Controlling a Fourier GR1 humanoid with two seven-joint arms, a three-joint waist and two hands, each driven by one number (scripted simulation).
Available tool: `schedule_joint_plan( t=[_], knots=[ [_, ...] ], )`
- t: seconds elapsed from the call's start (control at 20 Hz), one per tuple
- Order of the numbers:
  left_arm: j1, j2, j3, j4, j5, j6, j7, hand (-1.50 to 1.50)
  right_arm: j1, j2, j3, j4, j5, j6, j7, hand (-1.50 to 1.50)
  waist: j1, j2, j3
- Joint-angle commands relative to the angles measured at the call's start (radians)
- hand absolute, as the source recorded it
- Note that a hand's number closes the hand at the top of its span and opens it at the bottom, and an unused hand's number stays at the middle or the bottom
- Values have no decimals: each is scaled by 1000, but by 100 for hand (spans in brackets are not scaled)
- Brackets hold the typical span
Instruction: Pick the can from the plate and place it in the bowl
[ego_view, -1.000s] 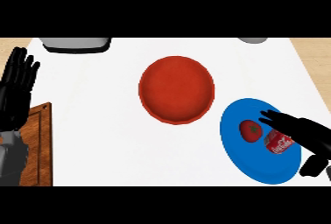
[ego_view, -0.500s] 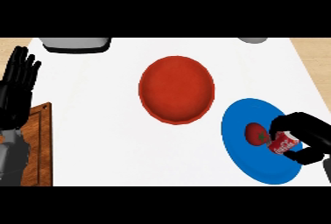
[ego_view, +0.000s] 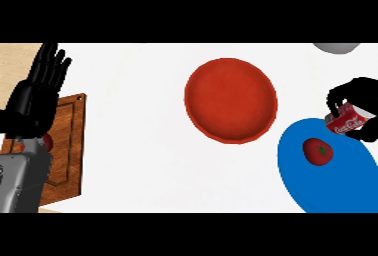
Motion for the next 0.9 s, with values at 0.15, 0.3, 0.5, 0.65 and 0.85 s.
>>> schedule_joint_plan(
  t=[0.15,0.3,0.5,0.65,0.85],
  knots=[
    [-48,-23,-33,11,-8,-1,4,0,-187,-58,-29,176,7,-47,-89,150,30,17,4],
    [-57,-12,-21,11,-6,1,10,0,-255,-64,-88,235,-31,-87,-94,150,34,11,5],
    [-42,-23,-18,25,-9,8,-8,0,-330,-100,-134,308,-79,-82,-187,150,23,8,2],
    [-58,2,-9,29,-10,3,20,0,-383,-102,-151,354,-137,-25,-292,150,11,-3,3],
    [-45,-16,-12,40,-17,17,6,0,-465,-109,-171,393,-197,7,-364,150,-2,-9,0]
  ],
)
